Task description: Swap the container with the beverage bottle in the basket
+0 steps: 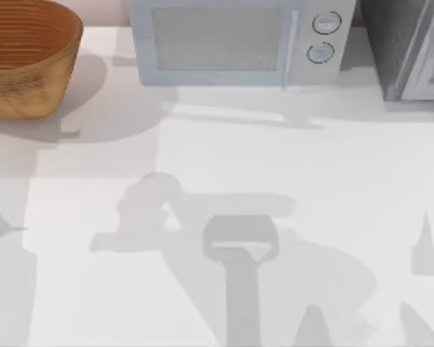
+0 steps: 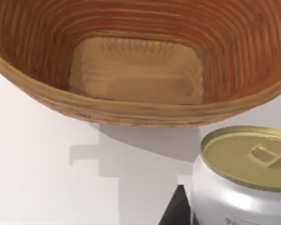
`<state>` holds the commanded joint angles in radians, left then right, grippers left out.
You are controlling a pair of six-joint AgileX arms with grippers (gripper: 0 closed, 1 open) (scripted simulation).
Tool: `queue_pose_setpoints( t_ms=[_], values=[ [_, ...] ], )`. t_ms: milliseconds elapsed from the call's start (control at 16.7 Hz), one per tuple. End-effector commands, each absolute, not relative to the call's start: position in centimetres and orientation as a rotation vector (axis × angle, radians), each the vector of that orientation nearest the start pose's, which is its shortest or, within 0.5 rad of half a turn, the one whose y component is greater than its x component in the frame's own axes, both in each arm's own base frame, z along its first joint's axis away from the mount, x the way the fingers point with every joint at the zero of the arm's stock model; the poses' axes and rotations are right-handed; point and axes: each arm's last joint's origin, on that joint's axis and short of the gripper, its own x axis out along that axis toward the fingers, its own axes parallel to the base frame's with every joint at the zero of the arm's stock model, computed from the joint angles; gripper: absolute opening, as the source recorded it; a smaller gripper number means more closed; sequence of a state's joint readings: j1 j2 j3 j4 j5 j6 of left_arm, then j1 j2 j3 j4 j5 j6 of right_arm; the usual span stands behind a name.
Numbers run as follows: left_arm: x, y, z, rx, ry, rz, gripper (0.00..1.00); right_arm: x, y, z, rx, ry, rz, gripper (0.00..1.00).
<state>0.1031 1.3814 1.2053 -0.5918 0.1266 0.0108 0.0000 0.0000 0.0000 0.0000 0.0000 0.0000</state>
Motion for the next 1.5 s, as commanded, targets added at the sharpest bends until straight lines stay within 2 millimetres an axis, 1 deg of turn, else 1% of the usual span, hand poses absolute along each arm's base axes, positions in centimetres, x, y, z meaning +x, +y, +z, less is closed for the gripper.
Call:
queue_pose_setpoints(
  t_ms=[120,240,360,420,540,720,780,900,1020,1500],
  values=[
    [24.9,2.0,30.4,-0.07,0.648,-0.02,0.0,10.6,-0.1,16.0,0.0,0.0,0.0,1.0],
    [20.1,1.2,29.3,-0.049,0.513,-0.023,0.0,10.6,-0.1,16.0,0.0,0.0,0.0,1.0],
    [16.0,0.6,26.9,-0.029,0.382,-0.025,0.0,10.6,-0.1,16.0,0.0,0.0,0.0,1.0],
    [14.5,0.4,25.4,-0.02,0.324,-0.025,0.0,10.6,-0.1,16.0,0.0,0.0,0.0,1.0],
    [12.4,0.1,22.3,-0.006,0.222,-0.023,0.0,10.6,-0.1,16.0,0.0,0.0,0.0,1.0],
    [11.0,-0.1,18.6,0.003,0.098,-0.014,0.0,10.6,-0.1,16.0,0.0,0.0,0.0,1.0],
    [10.8,-0.1,17.7,0.004,0.066,-0.011,0.0,10.6,-0.1,16.0,0.0,0.0,0.0,1.0],
    [10.6,-0.1,16.5,0.002,0.021,-0.004,0.0,10.6,-0.1,16.0,0.0,0.0,0.0,1.0],
    [10.6,-0.1,16.0,0.0,0.0,0.0,0.0,10.6,-0.1,16.0,0.0,0.0,0.0,1.0],
    [10.7,-0.1,16.0,0.001,0.02,-0.002,0.0,10.6,-0.1,16.0,0.0,0.0,0.0,1.0]
  ],
)
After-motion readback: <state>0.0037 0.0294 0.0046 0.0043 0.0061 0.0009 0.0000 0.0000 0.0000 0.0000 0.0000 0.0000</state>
